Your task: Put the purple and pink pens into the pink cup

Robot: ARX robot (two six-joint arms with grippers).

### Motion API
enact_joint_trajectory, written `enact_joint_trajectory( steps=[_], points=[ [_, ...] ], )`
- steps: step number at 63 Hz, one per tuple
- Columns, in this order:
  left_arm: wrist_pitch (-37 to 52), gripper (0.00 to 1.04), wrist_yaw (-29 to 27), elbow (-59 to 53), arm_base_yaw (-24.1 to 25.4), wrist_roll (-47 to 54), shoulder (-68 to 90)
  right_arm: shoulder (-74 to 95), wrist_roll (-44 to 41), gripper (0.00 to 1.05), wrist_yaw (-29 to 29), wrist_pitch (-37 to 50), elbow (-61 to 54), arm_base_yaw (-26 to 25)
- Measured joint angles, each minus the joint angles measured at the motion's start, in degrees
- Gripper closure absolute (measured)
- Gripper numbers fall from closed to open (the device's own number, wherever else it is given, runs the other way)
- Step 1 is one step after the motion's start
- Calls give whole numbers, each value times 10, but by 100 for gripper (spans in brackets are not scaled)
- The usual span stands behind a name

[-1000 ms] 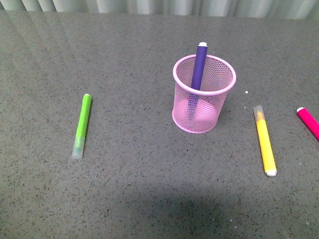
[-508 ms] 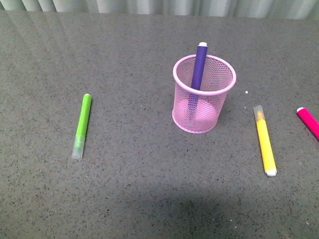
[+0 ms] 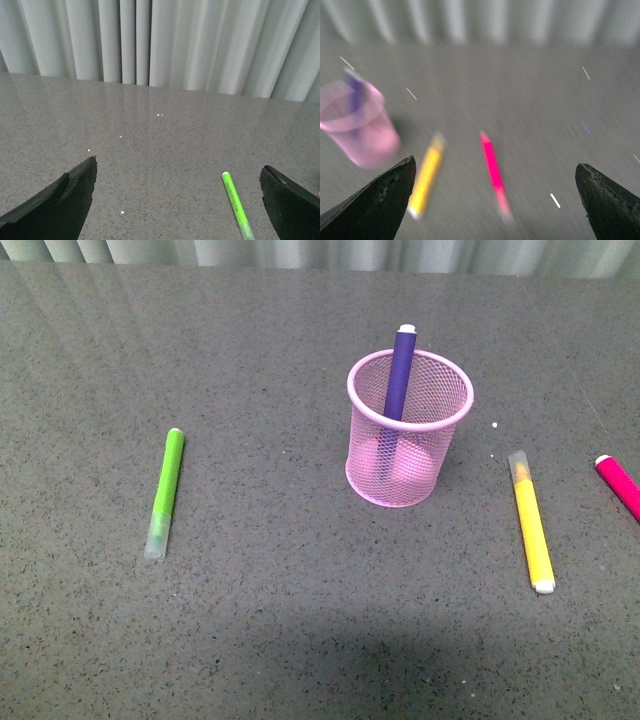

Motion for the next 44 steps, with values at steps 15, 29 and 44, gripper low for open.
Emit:
enact_joint_trajectory(
  steps=[15, 29, 44],
  points=[
    [0, 8, 1, 0, 0, 0, 0, 351, -148, 7, -78, 80, 213, -102],
    [0, 8, 1, 0, 0, 0, 0, 542, -248, 7, -100, 70, 333, -70],
    [0, 8, 1, 0, 0, 0, 0, 690, -275, 7, -90, 42, 379, -15]
  ],
)
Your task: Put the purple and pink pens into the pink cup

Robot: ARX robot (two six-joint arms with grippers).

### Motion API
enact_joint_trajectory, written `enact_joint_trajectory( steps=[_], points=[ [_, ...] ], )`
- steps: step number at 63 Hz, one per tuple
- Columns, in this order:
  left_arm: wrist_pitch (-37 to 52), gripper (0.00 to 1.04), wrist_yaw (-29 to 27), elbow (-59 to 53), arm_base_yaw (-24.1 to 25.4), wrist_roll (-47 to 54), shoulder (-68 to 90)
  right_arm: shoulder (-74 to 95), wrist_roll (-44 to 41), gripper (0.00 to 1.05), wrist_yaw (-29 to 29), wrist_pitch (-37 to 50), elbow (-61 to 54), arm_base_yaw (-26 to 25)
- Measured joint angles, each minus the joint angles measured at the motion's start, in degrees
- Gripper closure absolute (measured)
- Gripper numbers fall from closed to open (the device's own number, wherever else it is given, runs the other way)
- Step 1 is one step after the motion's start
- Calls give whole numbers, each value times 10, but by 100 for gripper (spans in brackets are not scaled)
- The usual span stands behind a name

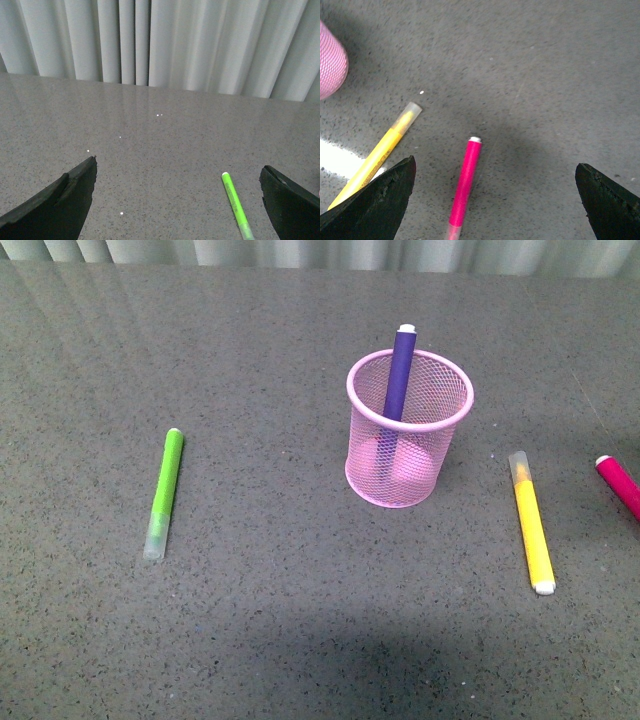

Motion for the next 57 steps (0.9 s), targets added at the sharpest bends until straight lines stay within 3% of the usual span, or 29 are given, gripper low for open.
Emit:
enact_joint_trajectory(
  steps=[26, 57],
  points=[
    [0, 8, 0, 0, 0, 0, 0, 169, 37, 7, 58, 22, 54, 24],
    [0, 8, 0, 0, 0, 0, 0, 245, 59, 7, 74, 21, 83, -15]
  ],
)
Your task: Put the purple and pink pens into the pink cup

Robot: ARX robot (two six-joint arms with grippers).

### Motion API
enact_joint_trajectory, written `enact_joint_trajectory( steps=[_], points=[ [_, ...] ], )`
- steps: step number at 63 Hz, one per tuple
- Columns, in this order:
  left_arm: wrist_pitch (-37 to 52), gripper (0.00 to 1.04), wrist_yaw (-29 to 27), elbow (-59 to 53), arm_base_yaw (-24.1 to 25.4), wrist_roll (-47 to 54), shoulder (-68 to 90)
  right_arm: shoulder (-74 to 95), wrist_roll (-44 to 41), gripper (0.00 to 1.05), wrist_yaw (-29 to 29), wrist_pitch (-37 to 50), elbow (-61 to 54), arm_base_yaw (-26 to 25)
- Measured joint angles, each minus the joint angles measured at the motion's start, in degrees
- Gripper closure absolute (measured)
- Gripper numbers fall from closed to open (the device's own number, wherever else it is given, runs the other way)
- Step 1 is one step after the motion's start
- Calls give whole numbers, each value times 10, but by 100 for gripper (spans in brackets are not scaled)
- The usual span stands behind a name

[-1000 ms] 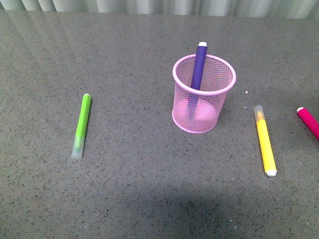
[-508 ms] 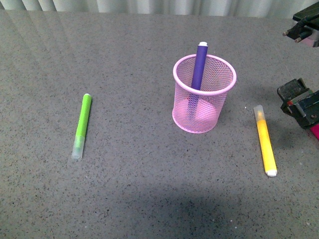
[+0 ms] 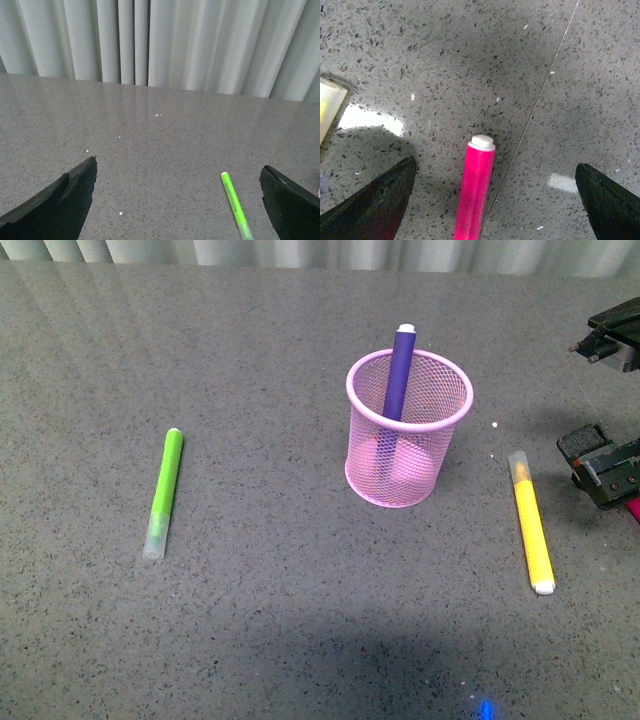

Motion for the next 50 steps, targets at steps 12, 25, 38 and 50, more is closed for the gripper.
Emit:
enact_joint_trajectory(
  steps=[12, 25, 38, 50],
  points=[
    [0, 8, 0, 0, 0, 0, 0, 15, -1, 7, 3, -3, 14, -8],
    [0, 8, 0, 0, 0, 0, 0, 26, -3, 7, -4, -5, 21, -23],
    [0, 8, 0, 0, 0, 0, 0, 33, -12, 17, -5, -9, 22, -30],
    [0, 8, 0, 0, 0, 0, 0, 37, -12, 50, -9, -22, 21, -30]
  ],
)
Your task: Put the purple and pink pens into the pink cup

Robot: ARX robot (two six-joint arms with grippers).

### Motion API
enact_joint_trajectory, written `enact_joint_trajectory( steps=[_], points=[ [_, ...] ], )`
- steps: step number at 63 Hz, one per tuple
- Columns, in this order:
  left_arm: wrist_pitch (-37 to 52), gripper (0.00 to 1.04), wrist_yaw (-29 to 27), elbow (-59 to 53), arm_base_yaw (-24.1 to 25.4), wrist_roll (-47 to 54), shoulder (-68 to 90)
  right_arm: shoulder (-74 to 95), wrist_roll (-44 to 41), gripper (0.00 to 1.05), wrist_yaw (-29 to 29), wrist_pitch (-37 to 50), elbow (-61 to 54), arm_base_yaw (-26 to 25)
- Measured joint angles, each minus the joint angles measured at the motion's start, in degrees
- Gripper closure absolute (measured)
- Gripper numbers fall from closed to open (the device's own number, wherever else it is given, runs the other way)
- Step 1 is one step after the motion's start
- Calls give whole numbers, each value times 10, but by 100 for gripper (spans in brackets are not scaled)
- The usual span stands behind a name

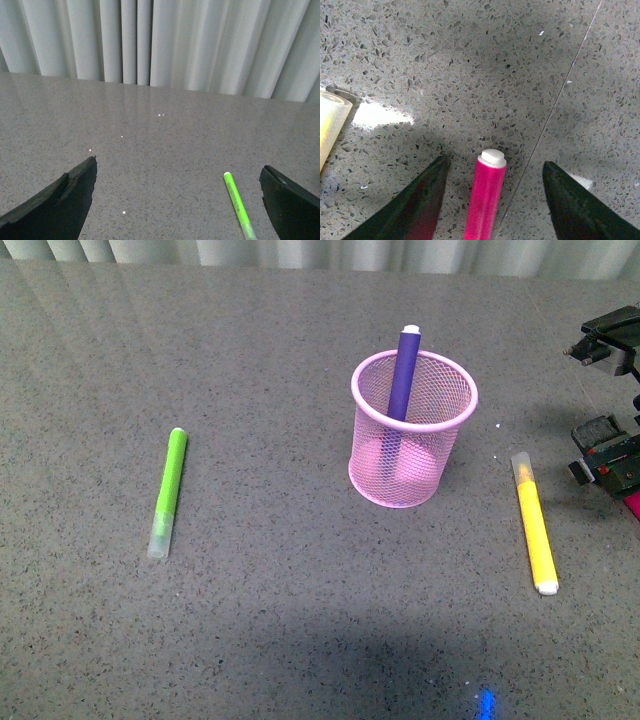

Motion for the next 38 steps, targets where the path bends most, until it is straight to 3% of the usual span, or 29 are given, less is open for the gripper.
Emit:
enact_joint_trajectory(
  steps=[3, 18, 38],
  points=[
    [0, 8, 0, 0, 0, 0, 0, 0, -2, 62, 1, -2, -3, 0],
    [0, 8, 0, 0, 0, 0, 0, -4, -4, 93, 1, -5, -12, -3],
    [0, 8, 0, 0, 0, 0, 0, -57, 12, 97, -43, -22, 17, -12]
  ],
)
